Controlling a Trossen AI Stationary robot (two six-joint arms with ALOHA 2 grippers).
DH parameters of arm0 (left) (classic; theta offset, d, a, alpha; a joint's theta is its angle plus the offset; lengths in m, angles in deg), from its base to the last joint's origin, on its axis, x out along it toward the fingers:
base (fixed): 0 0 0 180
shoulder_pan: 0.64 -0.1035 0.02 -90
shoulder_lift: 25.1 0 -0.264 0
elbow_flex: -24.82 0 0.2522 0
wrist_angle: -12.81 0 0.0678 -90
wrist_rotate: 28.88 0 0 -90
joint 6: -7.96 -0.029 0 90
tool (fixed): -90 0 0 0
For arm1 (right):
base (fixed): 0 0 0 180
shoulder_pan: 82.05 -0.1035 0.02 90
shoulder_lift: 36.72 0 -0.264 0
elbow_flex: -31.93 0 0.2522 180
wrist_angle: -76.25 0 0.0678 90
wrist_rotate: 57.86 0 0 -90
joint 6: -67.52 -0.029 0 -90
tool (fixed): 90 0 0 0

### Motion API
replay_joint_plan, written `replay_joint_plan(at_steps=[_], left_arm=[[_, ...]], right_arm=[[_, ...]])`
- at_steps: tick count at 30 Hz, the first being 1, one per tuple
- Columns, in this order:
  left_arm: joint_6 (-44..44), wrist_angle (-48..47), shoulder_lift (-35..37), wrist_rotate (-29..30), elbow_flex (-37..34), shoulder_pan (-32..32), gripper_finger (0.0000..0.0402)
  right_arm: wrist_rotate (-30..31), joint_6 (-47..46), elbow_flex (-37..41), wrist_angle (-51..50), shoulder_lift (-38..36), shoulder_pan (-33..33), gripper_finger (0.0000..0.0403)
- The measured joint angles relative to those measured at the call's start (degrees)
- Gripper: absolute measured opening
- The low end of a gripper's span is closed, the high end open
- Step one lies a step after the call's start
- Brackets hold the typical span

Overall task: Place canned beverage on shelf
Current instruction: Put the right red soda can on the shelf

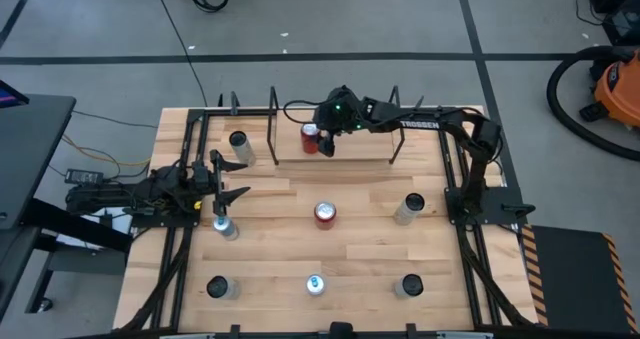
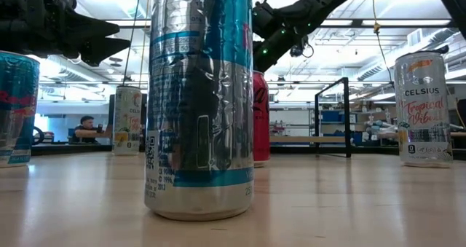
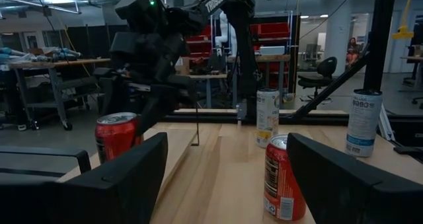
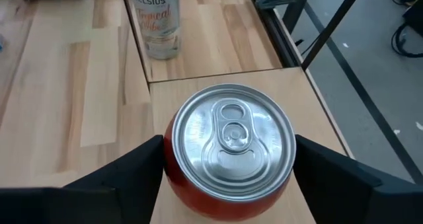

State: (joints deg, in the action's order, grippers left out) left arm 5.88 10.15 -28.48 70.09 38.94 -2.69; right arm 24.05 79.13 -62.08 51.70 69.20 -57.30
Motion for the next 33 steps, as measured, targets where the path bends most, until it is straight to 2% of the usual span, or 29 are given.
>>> replay_joint_plan(at_steps=[10, 23, 33], left_arm=[[0.00, -0.07, 0.00, -0.04, 0.02, 0.00, 0.0316], [0.00, -0.57, -0.95, 0.00, 0.02, -0.04, 0.0316], [0.00, -0.63, -1.22, 0.00, 0.01, -0.04, 0.0316]], right_arm=[[1.49, -0.47, -0.53, 7.45, 2.97, 0.18, 0.0307], [4.09, 1.77, -11.97, 2.02, 7.39, 2.02, 0.0307], [4.95, 2.67, -23.13, -5.13, 15.85, 2.25, 0.0307]])
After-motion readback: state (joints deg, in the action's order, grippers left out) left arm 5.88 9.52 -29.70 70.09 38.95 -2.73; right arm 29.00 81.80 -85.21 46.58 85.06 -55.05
